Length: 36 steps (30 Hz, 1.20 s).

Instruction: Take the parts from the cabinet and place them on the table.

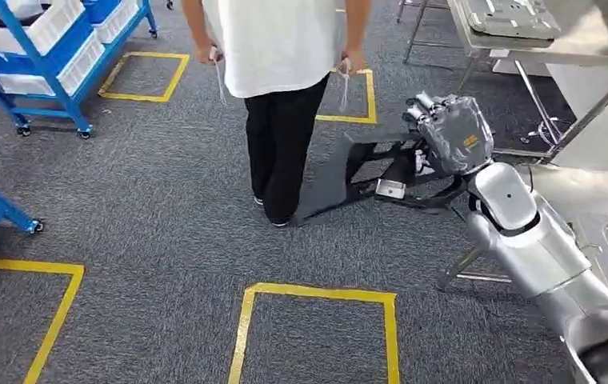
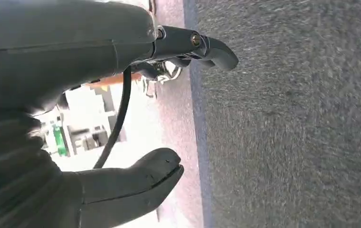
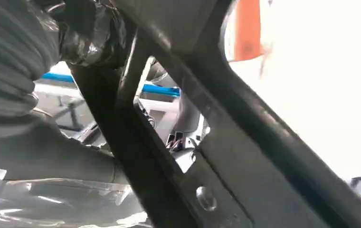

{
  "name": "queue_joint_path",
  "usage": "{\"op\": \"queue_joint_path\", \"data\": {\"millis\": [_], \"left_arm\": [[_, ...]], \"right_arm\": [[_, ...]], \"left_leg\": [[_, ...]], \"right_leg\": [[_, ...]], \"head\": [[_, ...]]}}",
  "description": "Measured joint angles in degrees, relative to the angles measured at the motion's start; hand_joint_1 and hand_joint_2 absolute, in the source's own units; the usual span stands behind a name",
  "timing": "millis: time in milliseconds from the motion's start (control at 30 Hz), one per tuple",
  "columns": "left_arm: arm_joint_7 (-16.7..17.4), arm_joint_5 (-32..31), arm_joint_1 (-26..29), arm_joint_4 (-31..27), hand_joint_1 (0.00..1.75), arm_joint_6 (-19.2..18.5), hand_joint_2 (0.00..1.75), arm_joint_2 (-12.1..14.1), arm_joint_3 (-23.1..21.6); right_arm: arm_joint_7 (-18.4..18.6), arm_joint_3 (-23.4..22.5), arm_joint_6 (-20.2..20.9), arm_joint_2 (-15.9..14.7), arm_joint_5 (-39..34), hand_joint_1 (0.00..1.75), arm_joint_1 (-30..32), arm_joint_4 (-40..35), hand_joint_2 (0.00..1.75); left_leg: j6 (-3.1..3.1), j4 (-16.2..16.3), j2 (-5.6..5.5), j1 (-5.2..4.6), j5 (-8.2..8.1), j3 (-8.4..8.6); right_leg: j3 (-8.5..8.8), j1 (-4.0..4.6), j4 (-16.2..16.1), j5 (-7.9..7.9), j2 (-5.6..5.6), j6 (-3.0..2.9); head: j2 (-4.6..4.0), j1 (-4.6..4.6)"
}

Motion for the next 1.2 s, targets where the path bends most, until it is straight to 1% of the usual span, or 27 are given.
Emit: {"op": "queue_joint_path", "data": {"millis": [67, 100, 167, 233, 267, 300, 333, 400, 433, 467, 533, 600, 633, 667, 700, 767, 800, 833, 867, 900, 933, 967, 1000, 1100, 1133, 1167, 1200], "left_arm": [[-0.5, -0.1, -0.3, 0.0, 0.0, 0.0, 1.75, 0.0, 0.1], [-0.7, -0.2, -0.5, 0.0, 0.0, 0.1, 1.75, 0.0, 0.2], [-1.1, -0.4, -0.5, 0.0, 0.0, 0.1, 1.75, 0.0, 0.5], [-1.0, -0.5, -0.1, 0.0, 0.0, 0.0, 1.75, 0.0, 0.8], [-1.0, -0.5, 0.0, 0.0, 0.0, 0.0, 1.75, 0.0, 0.9], [-0.9, -0.5, 0.1, 0.0, 0.0, 0.0, 1.75, 0.0, 0.9], [-0.8, -0.5, 0.2, 0.0, 0.0, 0.0, 1.75, 0.0, 0.9], [-0.6, -0.7, 0.3, 0.0, 0.0, -0.1, 1.75, 0.0, 1.0], [-0.5, -0.8, 0.4, 0.0, 0.0, -0.1, 1.75, 0.0, 1.0], [-0.5, -0.9, 0.5, 0.0, 0.0, -0.1, 1.75, 0.0, 1.0], [-0.4, -0.9, 0.4, 0.0, 0.0, -0.1, 1.75, 0.0, 1.0], [-0.4, -1.0, 0.3, 0.0, 0.0, -0.1, 1.75, 0.0, 1.0], [-0.4, -1.0, 0.2, 0.0, 0.0, -0.1, 1.75, 0.0, 1.0], [-0.4, -1.0, 0.3, 0.0, 0.0, -0.1, 1.75, 0.0, 1.0], [-0.4, -1.0, 0.4, 0.0, 0.0, -0.1, 1.75, 0.0, 1.0], [-0.4, -1.0, 0.5, 0.0, 0.0, 0.0, 1.75, 0.1, 1.0], [-0.4, -1.0, 0.5, 0.0, 0.0, 0.0, 1.75, 0.1, 1.0], [-0.5, -1.0, 0.4, 0.0, 0.0, 0.0, 1.75, 0.1, 1.0], [-0.5, -1.1, 0.4, 0.0, 0.0, -0.1, 1.75, 0.0, 1.0], [-0.6, -1.1, 0.4, 0.0, 0.0, -0.1, 1.75, 0.0, 1.0], [-0.7, -1.1, 0.4, 0.0, 0.0, -0.1, 1.75, 0.0, 1.0], [-0.8, -1.1, 0.5, 0.0, 0.0, -0.1, 1.75, 0.1, 1.0], [-0.8, -1.1, 0.4, 0.0, 0.0, -0.1, 1.75, 0.1, 1.1], [-1.0, -1.1, 0.3, 0.0, 0.0, -0.1, 1.75, 0.1, 1.1], [-1.0, -1.1, 0.3, 0.0, 0.0, -0.1, 1.75, 0.1, 1.1], [-1.0, -1.1, 0.3, 0.0, 0.0, -0.1, 1.75, 0.1, 1.1], [-1.0, -1.1, 0.4, 0.0, 0.0, -0.1, 1.75, 0.0, 1.1]], "right_arm": [[0.2, 0.6, 1.3, -0.4, -0.8, 1.75, -2.1, 0.4, 1.75], [0.1, 1.0, 1.9, -1.2, -1.4, 1.75, -3.1, 0.4, 1.75], [0.1, 1.1, 3.0, -2.7, -3.0, 1.75, -5.1, 0.3, 1.75], [-0.3, 1.3, 4.2, -3.3, -4.6, 1.75, -7.3, 0.2, 1.75], [-0.8, 1.3, 5.0, -3.8, -5.3, 1.75, -8.2, 0.1, 1.75], [-1.0, 1.3, 5.5, -4.2, -5.6, 1.75, -8.8, 0.1, 1.75], [-1.0, 1.3, 6.0, -4.7, -5.8, 1.75, -9.4, 0.1, 1.75], [-0.9, 1.3, 7.5, -5.9, -6.1, 1.75, -10.8, 0.1, 1.75], [-0.9, 1.3, 8.1, -6.9, -6.4, 1.75, -11.6, 0.1, 1.75], [-0.9, 1.3, 8.3, -7.5, -6.4, 1.75, -12.3, 0.1, 1.75], [-0.9, 1.4, 8.6, -8.4, -6.5, 1.75, -13.0, 0.1, 1.75], [-0.9, 1.4, 8.7, -9.5, -6.5, 1.75, -12.9, 0.1, 1.75], [-0.9, 1.4, 8.7, -10.0, -6.5, 1.75, -12.9, 0.1, 1.75], [-0.9, 1.4, 8.8, -10.5, -6.5, 1.75, -13.3, 0.2, 1.75], [-0.9, 1.4, 8.8, -10.5, -6.5, 1.75, -13.6, 0.2, 1.75], [-0.9, 1.5, 9.0, -10.5, -6.5, 1.75, -13.6, 0.2, 1.75], [-0.9, 1.6, 9.0, -10.5, -6.5, 1.75, -13.6, 0.3, 1.75], [-0.9, 1.7, 9.0, -10.5, -6.5, 1.75, -13.6, 0.4, 1.75], [-0.9, 1.7, 9.1, -10.6, -6.6, 1.75, -13.7, 0.4, 1.75], [-0.9, 1.7, 9.1, -10.9, -6.8, 1.75, -13.8, 0.3, 1.75], [-0.9, 1.7, 9.2, -11.2, -7.0, 1.75, -13.9, 0.3, 1.75], [-0.9, 1.7, 9.4, -11.3, -7.2, 1.75, -14.1, 0.4, 1.75], [-1.0, 1.7, 9.6, -11.5, -7.3, 1.75, -14.2, 0.4, 1.75], [-1.0, 1.7, 10.5, -12.5, -7.4, 1.75, -14.2, 0.4, 1.75], [-1.0, 1.7, 10.7, -13.0, -7.4, 1.75, -14.1, 0.3, 1.75], [-0.9, 1.7, 10.8, -13.7, -7.5, 1.75, -14.2, 0.3, 1.75], [-0.9, 1.7, 10.8, -13.8, -7.5, 1.75, -14.2, 0.3, 1.75]], "left_leg": [[-0.5, -0.3, 1.08, 0.1, -0.14, 0.49], [-0.94, -0.1, 1.5, -0.1, -0.46, 0.67], [-1.24, 3.8, -2.86, 0.41, -3.11, -0.98], [-1.26, 13.1, -4.5, 0.65, -7.38, -5.6], [-1.26, 17.4, -4.83, 0.63, -8.5, -7.99], [-1.2, 18.7, -4.92, 0.63, -7.99, -9.13], [-1.07, 17.2, -4.97, 0.64, -6.18, -8.88], [-0.72, 8.9, -5.92, 0.66, -0.67, -5.61], [-0.52, 3.6, -8.28, 0.74, 2.03, -3.48], [-0.4, 2.1, -10.48, 0.99, 1.21, -2.62], [-0.31, 1.6, -9.36, 0.72, 1.19, -2.54], [0.52, 0.8, -8.01, 0.63, 1.65, -2.11], [0.98, 0.1, -7.24, 0.77, 1.98, -1.82], [1.3, -0.3, -6.52, 0.72, 2.06, -1.49], [1.42, -0.4, -5.86, 0.62, 2.1, -1.37], [1.57, -0.4, -4.32, 0.51, 1.88, -1.41], [1.54, -0.3, -3.57, 0.49, 1.8, -1.39], [1.48, -0.3, -2.78, 0.49, 1.66, -1.33], [1.41, -0.2, -2.12, 0.5, 1.45, -1.25], [1.28, 0.0, -1.51, 0.54, 1.18, -1.09], [1.06, 0.2, -0.98, 0.51, 0.85, -0.84], [0.68, 0.2, -0.56, 0.15, 0.6, -0.68], [0.27, 0.4, -0.01, -0.1, 0.33, -0.49], [-0.5, 0.0, 1.87, 0.07, 0.0, 0.17], [-1.03, 0.2, 1.31, 0.15, -0.58, -0.03], [-1.18, 2.0, -1.82, 0.36, -1.79, -0.39], [-1.11, 5.8, -3.52, 0.53, -3.92, -2.15]], "right_leg": [[-0.17, 0.19, 0.0, -0.13, 1.24, -0.52], [0.15, -0.16, -0.4, 0.11, 1.72, -0.96], [0.54, -0.43, -0.7, 0.16, 2.46, -1.6], [0.53, -0.23, -0.6, 0.05, 3.52, -2.03], [0.55, -0.1, -0.6, 0.0, 4.25, -2.1], [0.55, -0.01, -0.5, -0.03, 4.97, -2.11], [0.61, 0.01, -0.4, -0.08, 5.69, -2.13], [0.72, -0.07, -0.1, -0.33, 7.06, -1.93], [0.66, -0.26, 0.2, -0.57, 7.72, -1.64], [0.29, -0.09, 0.6, -0.72, 8.31, -1.38], [-0.16, -0.42, 0.4, -0.34, 9.74, -0.57], [-0.32, -0.73, 0.0, -0.04, 11.1, 0.38], [-0.39, -0.81, 0.7, -0.5, 8.36, 0.28], [-1.3, -0.38, 2.5, -1.89, 5.0, 0.5], [-3.06, -0.39, 6.0, -3.91, 3.67, 0.82], [-7.47, -0.65, 14.8, -7.41, 3.0, 1.31], [-8.62, -0.81, 16.8, -7.54, 2.96, 1.45], [-8.26, -0.91, 15.8, -6.17, 2.87, 1.58], [-6.62, -0.95, 12.5, -4.07, 2.63, 1.65], [-3.9, -0.96, 7.5, -1.6, 2.04, 1.67], [-0.76, -0.88, 2.0, 0.66, 0.05, 1.65], [0.04, -0.03, 0.4, -0.4, -2.64, 1.08], [-0.07, 0.0, -0.2, 0.08, -1.66, 0.46], [-0.21, 0.28, -0.1, -0.01, 0.27, -0.58], [0.36, -0.47, -0.7, 0.29, 0.9, -1.16], [0.5, -0.37, -0.9, 0.32, 1.53, -1.45], [0.51, -0.24, -0.9, 0.33, 1.95, -1.77]], "head": [[0.0, -0.02], [0.0, -0.04], [0.0, -0.04], [0.0, -0.04], [0.0, -0.02], [0.0, -0.04], [0.0, -0.02], [0.0, -0.04], [0.0, -0.02], [0.0, -0.02], [0.0, 0.0], [0.0, 0.0], [0.0, 0.0], [0.0, 0.04], [0.0, 0.0], [0.0, 0.05], [0.0, 0.0], [0.0, 0.02], [0.0, 0.0], [0.0, 0.02], [0.0, 0.02], [0.0, 0.02], [0.0, 0.0], [0.0, -0.02], [0.0, -0.04], [0.0, 0.0], [0.0, -0.04]]}}
